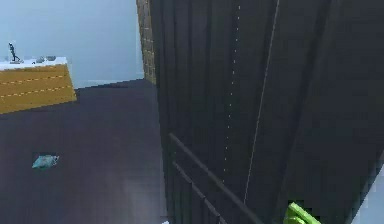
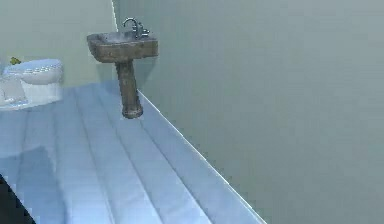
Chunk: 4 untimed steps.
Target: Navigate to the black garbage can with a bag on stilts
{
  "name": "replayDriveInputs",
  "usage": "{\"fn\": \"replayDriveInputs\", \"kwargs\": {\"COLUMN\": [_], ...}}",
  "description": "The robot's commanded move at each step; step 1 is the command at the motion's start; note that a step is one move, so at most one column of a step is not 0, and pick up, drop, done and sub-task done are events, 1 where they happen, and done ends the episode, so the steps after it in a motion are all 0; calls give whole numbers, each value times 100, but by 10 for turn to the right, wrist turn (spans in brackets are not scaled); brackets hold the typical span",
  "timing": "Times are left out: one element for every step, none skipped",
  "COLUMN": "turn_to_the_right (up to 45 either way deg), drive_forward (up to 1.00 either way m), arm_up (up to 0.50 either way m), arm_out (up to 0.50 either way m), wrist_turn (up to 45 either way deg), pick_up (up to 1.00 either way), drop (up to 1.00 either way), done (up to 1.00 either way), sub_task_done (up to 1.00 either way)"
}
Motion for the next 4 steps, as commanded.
{"fn": "replayDriveInputs", "kwargs": {"turn_to_the_right": [-360, 0, -60, 0], "drive_forward": [0, 100, 0, 15], "arm_up": [0, 0, 0, 0], "arm_out": [0, 0, 0, 0], "wrist_turn": [0, 0, 0, 0], "pick_up": [0, 0, 0, 0], "drop": [0, 0, 0, 0], "done": [0, 0, 0, 0], "sub_task_done": [0, 0, 0, 0]}}
